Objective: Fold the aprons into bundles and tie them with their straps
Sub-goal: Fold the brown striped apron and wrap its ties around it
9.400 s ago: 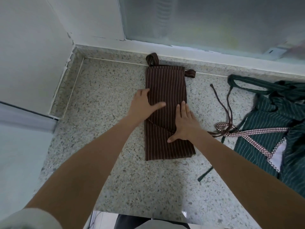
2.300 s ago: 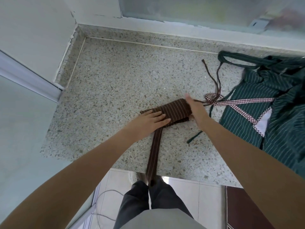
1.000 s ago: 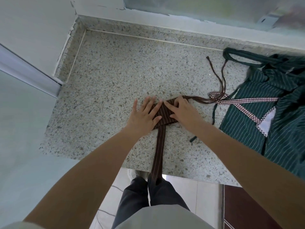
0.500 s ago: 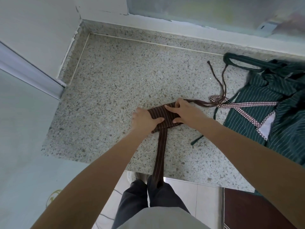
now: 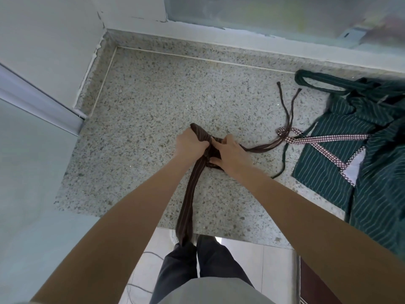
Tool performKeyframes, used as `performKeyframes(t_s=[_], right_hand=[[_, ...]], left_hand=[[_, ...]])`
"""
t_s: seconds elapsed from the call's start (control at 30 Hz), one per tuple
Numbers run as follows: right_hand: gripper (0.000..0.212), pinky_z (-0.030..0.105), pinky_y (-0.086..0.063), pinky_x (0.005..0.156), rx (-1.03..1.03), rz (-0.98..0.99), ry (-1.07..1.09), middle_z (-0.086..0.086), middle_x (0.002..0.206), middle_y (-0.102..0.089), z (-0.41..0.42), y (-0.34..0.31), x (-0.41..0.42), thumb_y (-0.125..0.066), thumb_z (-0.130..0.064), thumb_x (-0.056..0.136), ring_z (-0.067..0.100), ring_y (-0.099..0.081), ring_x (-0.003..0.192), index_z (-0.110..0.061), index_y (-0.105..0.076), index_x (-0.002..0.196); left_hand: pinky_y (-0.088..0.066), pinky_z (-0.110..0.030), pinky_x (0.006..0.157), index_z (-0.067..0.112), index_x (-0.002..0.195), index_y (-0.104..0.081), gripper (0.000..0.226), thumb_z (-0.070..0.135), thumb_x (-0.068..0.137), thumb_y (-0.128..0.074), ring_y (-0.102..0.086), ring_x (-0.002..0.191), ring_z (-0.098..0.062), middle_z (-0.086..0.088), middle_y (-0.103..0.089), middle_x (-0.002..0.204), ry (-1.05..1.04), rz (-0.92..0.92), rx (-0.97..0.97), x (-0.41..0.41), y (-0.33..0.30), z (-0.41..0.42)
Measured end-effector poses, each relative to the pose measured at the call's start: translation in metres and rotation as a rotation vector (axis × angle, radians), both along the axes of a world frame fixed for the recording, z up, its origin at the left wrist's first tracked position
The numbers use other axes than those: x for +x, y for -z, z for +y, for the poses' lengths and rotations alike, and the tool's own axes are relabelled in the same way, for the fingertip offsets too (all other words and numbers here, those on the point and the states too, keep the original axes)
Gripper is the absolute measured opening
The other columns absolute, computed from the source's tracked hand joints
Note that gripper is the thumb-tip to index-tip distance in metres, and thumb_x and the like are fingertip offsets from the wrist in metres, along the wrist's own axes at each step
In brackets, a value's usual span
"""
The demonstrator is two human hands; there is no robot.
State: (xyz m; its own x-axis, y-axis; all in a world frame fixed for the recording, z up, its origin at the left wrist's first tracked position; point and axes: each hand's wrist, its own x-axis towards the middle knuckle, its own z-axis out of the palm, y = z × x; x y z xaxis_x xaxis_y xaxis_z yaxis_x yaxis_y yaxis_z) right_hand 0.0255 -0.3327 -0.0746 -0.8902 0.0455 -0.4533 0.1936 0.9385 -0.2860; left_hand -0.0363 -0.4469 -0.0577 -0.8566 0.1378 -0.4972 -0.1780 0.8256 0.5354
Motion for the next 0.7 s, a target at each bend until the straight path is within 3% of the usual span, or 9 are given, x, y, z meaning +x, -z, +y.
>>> performKeyframes(t_s=[0.07,0.13,0.2,0.23,0.33,0.43,0.57,0.63,0.7], right_hand=[[0.054,0.029,-0.041,0.084,-0.273,-0.006,0.142,0.005,0.109,-0.038,0.007,0.000,-0.002,-0.054,-0.028,0.094,0.023,-0.048,0.105,-0.023,-0.035,0.145],[0.038,0.031,-0.043,0.094,-0.777,-0.062,0.559,0.003,0.103,-0.052,0.018,-0.005,-0.002,-0.048,-0.021,0.097,0.018,-0.055,0.098,-0.012,-0.049,0.135],[0.036,0.031,-0.046,0.091,-1.171,-0.115,0.922,0.004,0.096,-0.061,0.026,-0.008,0.002,-0.039,-0.031,0.101,0.014,-0.059,0.090,-0.006,-0.057,0.118],[0.044,0.030,-0.047,0.088,-1.260,-0.126,0.973,0.006,0.096,-0.063,0.030,-0.008,0.004,-0.034,-0.041,0.100,0.015,-0.060,0.090,-0.006,-0.058,0.113],[0.055,0.031,-0.050,0.090,-1.270,-0.131,0.916,0.008,0.106,-0.067,0.034,-0.007,0.006,-0.038,-0.053,0.095,0.019,-0.063,0.101,-0.007,-0.062,0.112],[0.030,0.036,-0.047,0.097,-1.160,-0.126,0.870,0.009,0.104,-0.067,0.039,-0.004,0.002,-0.053,-0.040,0.093,0.023,-0.062,0.106,-0.013,-0.066,0.095],[0.020,0.043,-0.042,0.101,-1.114,-0.086,0.829,0.015,0.098,-0.062,0.045,0.005,0.004,-0.050,-0.024,0.097,0.028,-0.058,0.099,-0.012,-0.061,0.086],[0.020,0.042,-0.043,0.100,-1.094,-0.090,0.807,0.010,0.096,-0.063,0.044,0.003,0.005,-0.050,-0.025,0.097,0.024,-0.059,0.095,-0.013,-0.062,0.087],[0.020,0.044,-0.044,0.099,-1.067,-0.082,0.812,0.009,0.097,-0.064,0.045,0.004,0.003,-0.049,-0.026,0.097,0.024,-0.059,0.096,-0.015,-0.063,0.087]], left_hand=[[-0.043,-0.028,0.062,0.002,0.114,-0.048,0.039,0.022,0.084,-0.063,-0.058,0.096,-0.027,-0.013,-0.059,0.103,0.032,0.094,-0.052,0.003,-0.003,0.008],[-0.044,-0.034,0.071,0.004,0.121,-0.043,0.043,0.019,0.086,-0.062,-0.056,0.105,-0.030,-0.015,-0.057,0.113,0.096,0.150,-0.140,0.008,-0.009,0.016],[-0.046,-0.035,0.079,0.005,0.121,-0.042,0.040,0.017,0.088,-0.061,-0.052,0.111,-0.028,-0.013,-0.056,0.117,0.210,0.261,-0.262,0.015,-0.010,0.025],[-0.046,-0.035,0.082,0.006,0.121,-0.042,0.038,0.014,0.088,-0.059,-0.050,0.112,-0.027,-0.013,-0.054,0.118,0.284,0.320,-0.304,0.021,-0.007,0.031],[-0.043,-0.035,0.093,0.006,0.127,-0.038,0.047,0.019,0.087,-0.059,-0.045,0.116,-0.026,-0.012,-0.050,0.125,0.559,0.373,-0.303,0.040,-0.002,0.044],[-0.037,-0.031,0.098,0.004,0.128,-0.043,0.059,0.036,0.082,-0.062,-0.048,0.112,-0.025,-0.011,-0.054,0.119,0.751,0.286,-0.151,0.047,-0.003,0.043],[-0.041,-0.023,0.077,0.009,0.103,-0.058,0.022,0.027,0.092,-0.056,-0.054,0.090,-0.016,-0.002,-0.059,0.095,0.327,-0.010,0.279,0.029,-0.008,0.016],[-0.043,-0.024,0.078,0.011,0.111,-0.055,0.032,0.033,0.088,-0.062,-0.055,0.092,-0.014,0.002,-0.057,0.098,0.131,-0.050,0.306,0.020,0.000,0.006],[-0.046,-0.028,0.079,0.009,0.116,-0.056,0.049,0.043,0.083,-0.066,-0.060,0.094,-0.018,-0.001,-0.060,0.101,0.155,-0.183,0.253,0.016,0.006,0.005]])
